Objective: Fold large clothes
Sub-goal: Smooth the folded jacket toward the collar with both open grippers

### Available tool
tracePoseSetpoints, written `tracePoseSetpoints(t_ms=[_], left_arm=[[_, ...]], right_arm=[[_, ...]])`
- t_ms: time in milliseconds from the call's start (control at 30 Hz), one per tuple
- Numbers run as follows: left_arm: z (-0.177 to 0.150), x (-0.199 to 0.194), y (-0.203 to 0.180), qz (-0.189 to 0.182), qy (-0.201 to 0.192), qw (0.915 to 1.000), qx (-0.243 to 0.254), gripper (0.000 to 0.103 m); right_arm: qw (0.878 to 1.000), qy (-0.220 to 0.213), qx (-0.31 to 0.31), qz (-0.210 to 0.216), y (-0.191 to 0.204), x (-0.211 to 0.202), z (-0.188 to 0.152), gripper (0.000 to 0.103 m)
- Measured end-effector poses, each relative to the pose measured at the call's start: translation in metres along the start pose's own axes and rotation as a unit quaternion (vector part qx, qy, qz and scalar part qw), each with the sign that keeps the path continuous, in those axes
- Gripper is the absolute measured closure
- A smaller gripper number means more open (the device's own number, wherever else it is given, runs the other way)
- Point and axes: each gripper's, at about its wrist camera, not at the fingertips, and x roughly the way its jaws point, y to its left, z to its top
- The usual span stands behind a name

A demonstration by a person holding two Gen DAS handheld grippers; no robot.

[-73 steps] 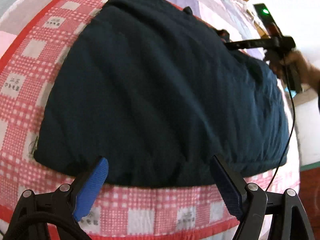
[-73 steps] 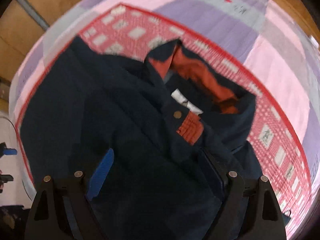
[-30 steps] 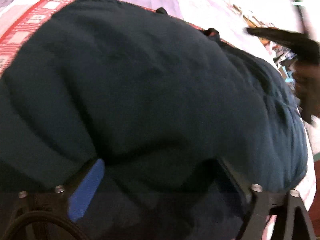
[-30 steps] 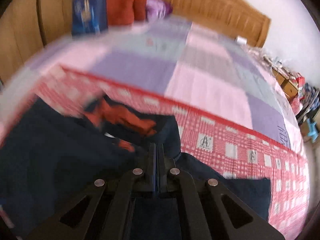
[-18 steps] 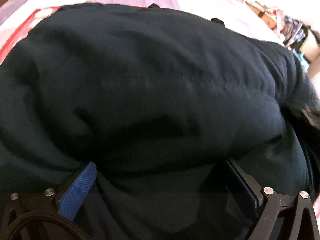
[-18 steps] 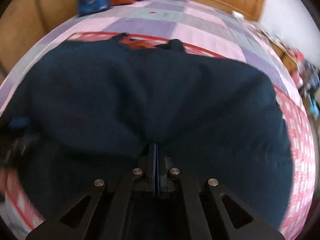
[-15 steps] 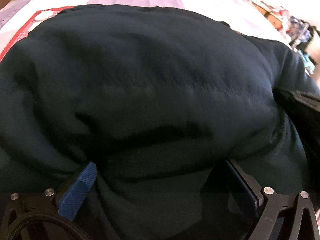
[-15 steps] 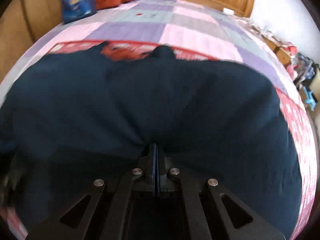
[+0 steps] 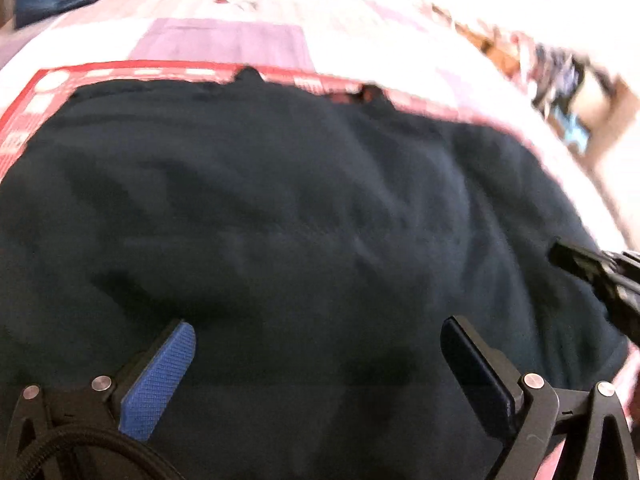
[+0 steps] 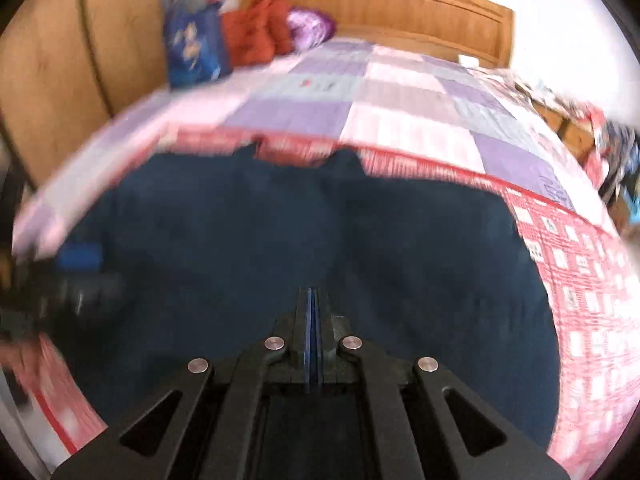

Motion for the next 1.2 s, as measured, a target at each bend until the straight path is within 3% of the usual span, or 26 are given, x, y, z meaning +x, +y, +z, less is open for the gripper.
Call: tracePoseSetpoints(t_ms=[67, 133, 267, 333, 400, 500, 600, 667, 700, 767, 867, 933, 967, 1067, 1200], left_arm=[[0.008, 0.024, 0.006, 0.004, 0.017, 0.9998, -0.001, 0.002], [0.018, 0.040, 0.010, 0.013, 0.015, 0.9998, 0.001, 0.002], [0.033, 0.054, 0.007, 0.029, 0.017, 0.9994, 0.006, 0.000], [0.038, 0.050, 0.005, 0.030, 0.021, 0.9993, 0.003, 0.001], [0.043, 0.033, 0.008, 0.008, 0.005, 0.9999, -0.012, 0.001], [0.051, 0.022, 0.006, 0.031, -0.008, 0.9994, -0.013, 0.001], [0.067, 0.034, 0.004, 0.073, 0.008, 0.9969, -0.026, 0.001], [0.075, 0.046, 0.005, 0.117, 0.025, 0.9925, -0.026, 0.001], [0.079, 0.053, 0.007, 0.136, 0.030, 0.9899, -0.024, 0.000], [0.081, 0.060, 0.012, 0.146, 0.036, 0.9883, -0.026, 0.000], [0.082, 0.067, 0.025, 0.166, 0.045, 0.9846, -0.029, 0.000], [0.083, 0.071, 0.033, 0.167, 0.048, 0.9843, -0.030, 0.000], [0.083, 0.072, 0.035, 0.167, 0.049, 0.9844, -0.028, 0.000], [0.082, 0.074, 0.036, 0.167, 0.048, 0.9845, -0.021, 0.000], [0.081, 0.078, 0.036, 0.170, 0.045, 0.9842, -0.018, 0.000]], right_arm=[[0.998, 0.049, 0.016, -0.032, -0.011, 0.027, -0.013, 0.103], [0.994, 0.050, 0.093, -0.018, -0.044, 0.045, -0.013, 0.103], [0.985, 0.050, 0.158, -0.050, -0.083, 0.064, -0.001, 0.103], [0.985, 0.051, 0.157, -0.057, -0.086, 0.062, -0.003, 0.103], [0.985, 0.054, 0.144, -0.081, -0.083, 0.055, -0.004, 0.103], [0.984, 0.019, 0.137, -0.109, -0.069, 0.029, 0.005, 0.103], [0.991, -0.011, 0.112, -0.075, -0.039, 0.028, 0.032, 0.094], [0.995, 0.015, 0.089, -0.034, -0.014, 0.051, 0.052, 0.085], [0.996, 0.027, 0.083, -0.026, -0.008, 0.061, 0.057, 0.076], [0.996, 0.047, 0.062, -0.032, -0.004, 0.084, 0.065, 0.066], [0.996, 0.054, 0.057, -0.048, -0.032, 0.098, 0.061, 0.064], [0.989, 0.050, 0.074, -0.114, -0.071, 0.095, 0.046, 0.064], [0.987, 0.049, 0.090, -0.126, -0.089, 0.091, 0.040, 0.064], [0.980, 0.066, 0.137, -0.129, -0.143, 0.087, 0.023, 0.064], [0.977, 0.073, 0.142, -0.139, -0.161, 0.085, 0.016, 0.064]])
